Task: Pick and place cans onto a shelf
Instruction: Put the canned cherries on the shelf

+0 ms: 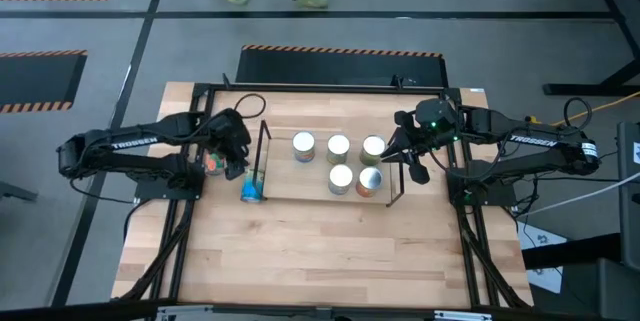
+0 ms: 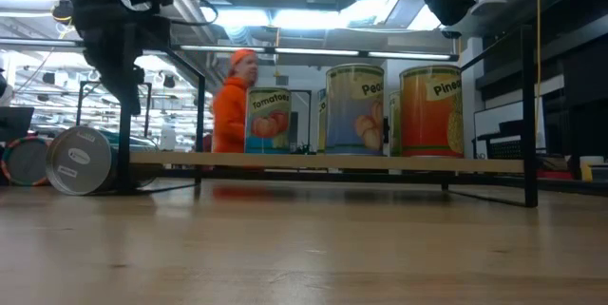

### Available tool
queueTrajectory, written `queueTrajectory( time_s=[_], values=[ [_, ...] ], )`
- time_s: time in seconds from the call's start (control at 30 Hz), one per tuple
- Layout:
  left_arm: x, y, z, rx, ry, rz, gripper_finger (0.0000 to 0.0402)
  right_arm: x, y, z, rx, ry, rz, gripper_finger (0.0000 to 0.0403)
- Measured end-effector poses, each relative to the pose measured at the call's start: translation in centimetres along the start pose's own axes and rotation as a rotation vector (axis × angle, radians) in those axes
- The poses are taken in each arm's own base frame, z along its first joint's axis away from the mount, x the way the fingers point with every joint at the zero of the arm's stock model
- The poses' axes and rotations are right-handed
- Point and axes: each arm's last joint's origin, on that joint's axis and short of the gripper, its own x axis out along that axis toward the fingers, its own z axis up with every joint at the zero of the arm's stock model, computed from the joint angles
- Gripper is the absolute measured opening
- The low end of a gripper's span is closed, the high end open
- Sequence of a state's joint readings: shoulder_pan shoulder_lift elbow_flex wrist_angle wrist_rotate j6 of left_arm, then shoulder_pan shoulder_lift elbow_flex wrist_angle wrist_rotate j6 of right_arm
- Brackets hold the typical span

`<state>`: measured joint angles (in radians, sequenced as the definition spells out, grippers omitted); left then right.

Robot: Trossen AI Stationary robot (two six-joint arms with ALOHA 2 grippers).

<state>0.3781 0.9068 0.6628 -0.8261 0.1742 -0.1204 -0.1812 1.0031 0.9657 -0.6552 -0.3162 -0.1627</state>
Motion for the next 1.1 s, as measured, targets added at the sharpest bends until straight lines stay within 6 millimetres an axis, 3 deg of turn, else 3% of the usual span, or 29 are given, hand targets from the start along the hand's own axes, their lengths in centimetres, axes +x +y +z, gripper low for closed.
queueTrajectory(
  time_s=[0.23,0.53,0.77,1.1],
  values=[
    [0.2,1.0,0.9,-0.034,-0.059,-0.012,0.0157,0.0,0.0,0.0,0.000,0.000,0.000,0.0062],
    [2.6,2.1,1.4,-0.067,0.060,-0.053,0.0154,0.0,0.0,0.0,0.000,0.000,0.000,0.0062],
    [4.5,2.8,1.4,-0.094,0.170,-0.182,0.0154,0.0,0.0,0.0,0.000,0.000,0.000,0.0062],
    [5.3,2.8,1.5,-0.107,0.203,-0.248,0.0154,0.0,0.0,0.0,0.001,0.001,0.000,0.0062]
  ],
)
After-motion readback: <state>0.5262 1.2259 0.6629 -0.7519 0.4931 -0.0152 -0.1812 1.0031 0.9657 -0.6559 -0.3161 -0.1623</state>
